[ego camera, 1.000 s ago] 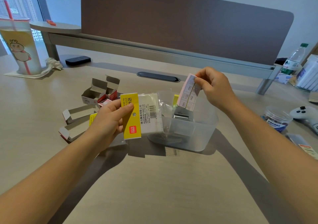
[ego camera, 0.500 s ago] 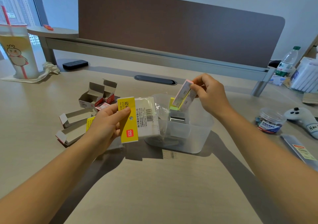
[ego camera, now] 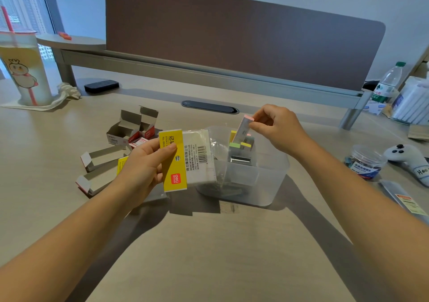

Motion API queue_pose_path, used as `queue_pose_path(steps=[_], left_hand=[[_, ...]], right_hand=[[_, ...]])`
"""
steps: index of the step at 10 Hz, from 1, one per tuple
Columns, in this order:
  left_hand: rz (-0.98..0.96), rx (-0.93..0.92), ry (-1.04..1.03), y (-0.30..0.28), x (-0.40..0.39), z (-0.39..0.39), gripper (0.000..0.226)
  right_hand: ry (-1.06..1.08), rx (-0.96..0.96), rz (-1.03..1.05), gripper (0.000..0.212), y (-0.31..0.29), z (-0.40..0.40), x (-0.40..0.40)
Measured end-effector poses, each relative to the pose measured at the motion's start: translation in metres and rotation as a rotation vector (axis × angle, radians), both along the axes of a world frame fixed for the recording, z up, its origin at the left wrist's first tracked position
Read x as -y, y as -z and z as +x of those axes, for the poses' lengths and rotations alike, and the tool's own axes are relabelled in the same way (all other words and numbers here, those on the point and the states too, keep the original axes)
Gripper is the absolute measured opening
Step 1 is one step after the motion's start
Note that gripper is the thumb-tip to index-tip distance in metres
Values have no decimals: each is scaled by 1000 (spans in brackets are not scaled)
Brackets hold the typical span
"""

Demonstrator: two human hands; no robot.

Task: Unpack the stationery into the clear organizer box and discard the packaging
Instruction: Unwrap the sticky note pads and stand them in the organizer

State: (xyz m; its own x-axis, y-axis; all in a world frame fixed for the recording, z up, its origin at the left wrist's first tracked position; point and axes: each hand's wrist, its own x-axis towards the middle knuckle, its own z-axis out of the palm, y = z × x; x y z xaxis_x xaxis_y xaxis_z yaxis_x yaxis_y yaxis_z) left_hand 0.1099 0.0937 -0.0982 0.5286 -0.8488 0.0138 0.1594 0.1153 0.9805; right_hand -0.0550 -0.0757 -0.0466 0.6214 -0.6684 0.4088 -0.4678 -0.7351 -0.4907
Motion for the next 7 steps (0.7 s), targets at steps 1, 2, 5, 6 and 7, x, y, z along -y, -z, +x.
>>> queue_pose_path(steps=[1,2,5,6,7], left_hand=[[-2,2,1,0,0,0,16],[-3,3,-2,0,0,0,16],[-6,4,6,0,-1,0,15],[-6,2,6,-1,-2,1,15],[-4,3,10,0,-2,1,14]], right_hand=[[38,-44,-15,13,2,2,-1],[17,-13,2,21,2,4,-7],[-61,-343,-56,27,-1,10,-21],[-44,-425,-76,27,-2,15,-20],[-60,-373,-12,24,-2,16,-20]])
